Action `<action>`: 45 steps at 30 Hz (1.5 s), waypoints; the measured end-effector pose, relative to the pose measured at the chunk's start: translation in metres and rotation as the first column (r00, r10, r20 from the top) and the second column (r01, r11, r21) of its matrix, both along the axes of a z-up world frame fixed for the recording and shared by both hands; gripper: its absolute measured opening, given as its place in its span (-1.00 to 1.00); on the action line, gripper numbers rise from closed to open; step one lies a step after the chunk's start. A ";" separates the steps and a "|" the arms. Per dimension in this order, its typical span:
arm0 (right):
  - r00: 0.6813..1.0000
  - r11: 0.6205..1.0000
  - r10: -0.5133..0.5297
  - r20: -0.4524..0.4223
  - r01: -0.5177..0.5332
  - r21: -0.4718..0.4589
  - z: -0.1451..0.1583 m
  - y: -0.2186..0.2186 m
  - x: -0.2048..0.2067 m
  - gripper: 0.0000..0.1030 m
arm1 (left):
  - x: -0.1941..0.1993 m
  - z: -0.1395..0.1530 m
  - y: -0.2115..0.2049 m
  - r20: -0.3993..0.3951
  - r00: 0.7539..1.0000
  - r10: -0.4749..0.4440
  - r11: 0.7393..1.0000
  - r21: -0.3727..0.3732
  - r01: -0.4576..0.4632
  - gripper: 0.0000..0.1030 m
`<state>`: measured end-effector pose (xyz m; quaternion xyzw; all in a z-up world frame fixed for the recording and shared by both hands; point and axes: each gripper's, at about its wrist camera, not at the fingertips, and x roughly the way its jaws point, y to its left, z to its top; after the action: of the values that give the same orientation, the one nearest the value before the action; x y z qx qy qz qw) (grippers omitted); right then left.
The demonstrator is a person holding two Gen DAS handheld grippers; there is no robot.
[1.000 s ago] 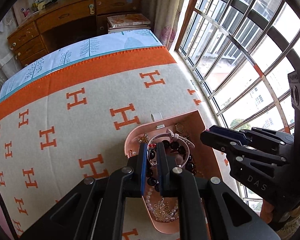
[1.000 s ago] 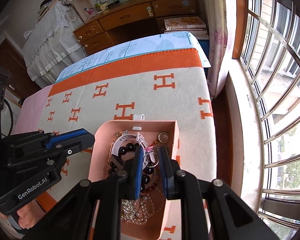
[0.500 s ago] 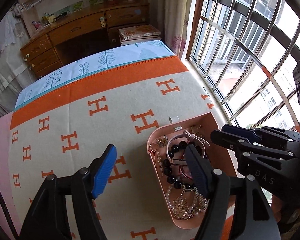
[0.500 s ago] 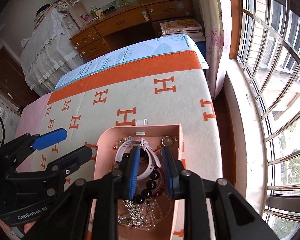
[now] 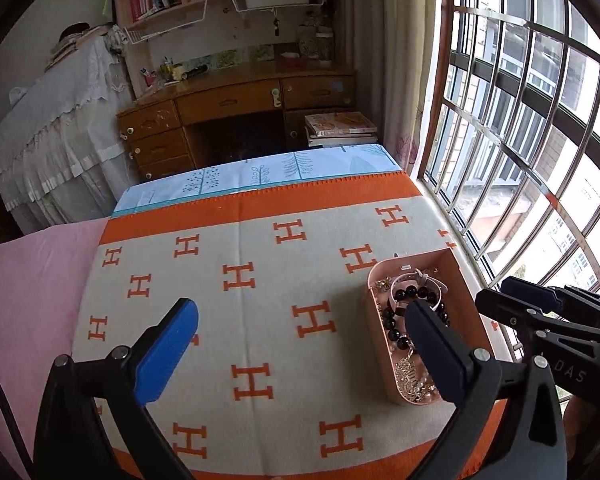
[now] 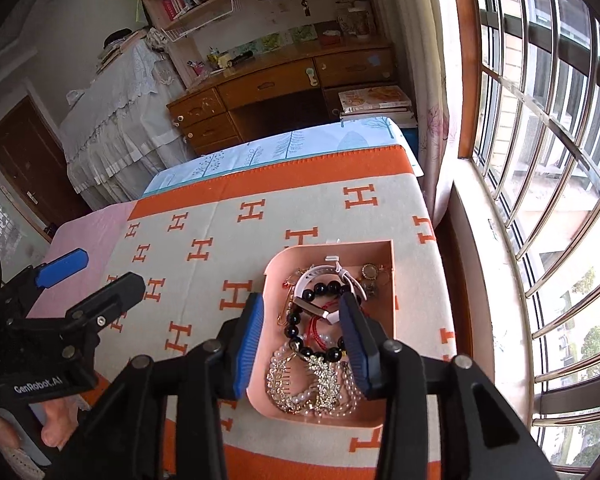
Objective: Organize jewelry
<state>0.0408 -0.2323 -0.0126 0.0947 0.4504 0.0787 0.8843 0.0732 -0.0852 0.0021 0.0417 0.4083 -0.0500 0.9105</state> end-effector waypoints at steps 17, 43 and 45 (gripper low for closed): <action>0.988 0.998 -0.042 0.146 0.049 -0.045 0.036 0.044 -0.093 0.28 | -0.109 0.020 0.037 0.091 0.985 0.143 0.988 -0.074 -0.137 0.98; 0.971 0.996 -0.043 0.233 0.060 -0.067 0.046 0.059 -0.119 0.47 | -0.116 0.020 0.037 0.070 0.978 0.194 0.981 -0.020 -0.193 0.98; 0.972 0.996 -0.043 0.232 0.060 -0.067 0.046 0.058 -0.119 0.47 | -0.115 0.020 0.038 0.068 0.978 0.195 0.981 -0.019 -0.194 0.98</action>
<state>-0.0779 -0.1738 0.0333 0.0642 0.3447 0.0496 0.9352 -0.0422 -0.0475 0.0217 -0.0022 0.3782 0.0382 0.9249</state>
